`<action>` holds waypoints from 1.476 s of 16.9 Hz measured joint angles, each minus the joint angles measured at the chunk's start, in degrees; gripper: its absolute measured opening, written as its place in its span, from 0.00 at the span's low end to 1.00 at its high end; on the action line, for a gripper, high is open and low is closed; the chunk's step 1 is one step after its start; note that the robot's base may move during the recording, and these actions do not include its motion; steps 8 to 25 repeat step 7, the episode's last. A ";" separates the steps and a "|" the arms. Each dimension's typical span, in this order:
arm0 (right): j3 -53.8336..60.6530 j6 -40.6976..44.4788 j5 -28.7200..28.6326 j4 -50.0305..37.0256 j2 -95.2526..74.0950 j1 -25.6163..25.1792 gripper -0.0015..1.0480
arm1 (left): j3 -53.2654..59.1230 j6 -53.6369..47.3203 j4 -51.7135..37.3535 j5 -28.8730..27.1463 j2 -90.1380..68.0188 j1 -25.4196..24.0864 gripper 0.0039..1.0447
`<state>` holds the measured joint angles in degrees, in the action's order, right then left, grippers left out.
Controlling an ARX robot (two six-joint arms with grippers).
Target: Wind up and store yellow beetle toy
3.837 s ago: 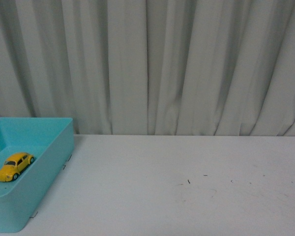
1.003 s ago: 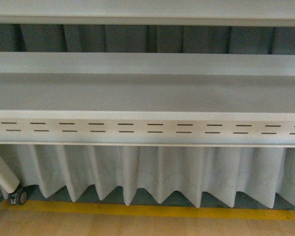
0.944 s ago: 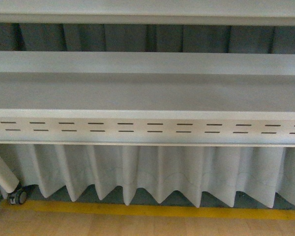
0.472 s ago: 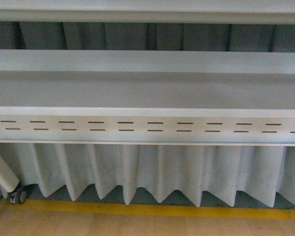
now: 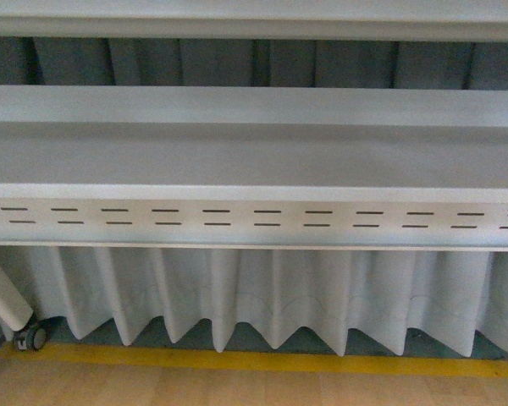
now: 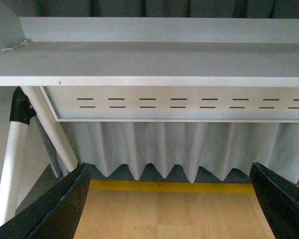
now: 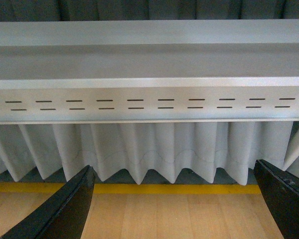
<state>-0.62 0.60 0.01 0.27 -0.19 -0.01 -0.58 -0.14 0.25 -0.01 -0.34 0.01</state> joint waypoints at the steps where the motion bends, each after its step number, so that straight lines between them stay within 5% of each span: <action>1: 0.00 0.00 0.02 0.00 0.00 0.00 0.94 | 0.00 0.00 0.00 0.00 0.00 0.00 0.94; 25: 0.00 0.00 0.02 0.00 0.00 0.00 0.94 | 0.00 0.00 0.00 0.00 0.00 0.00 0.94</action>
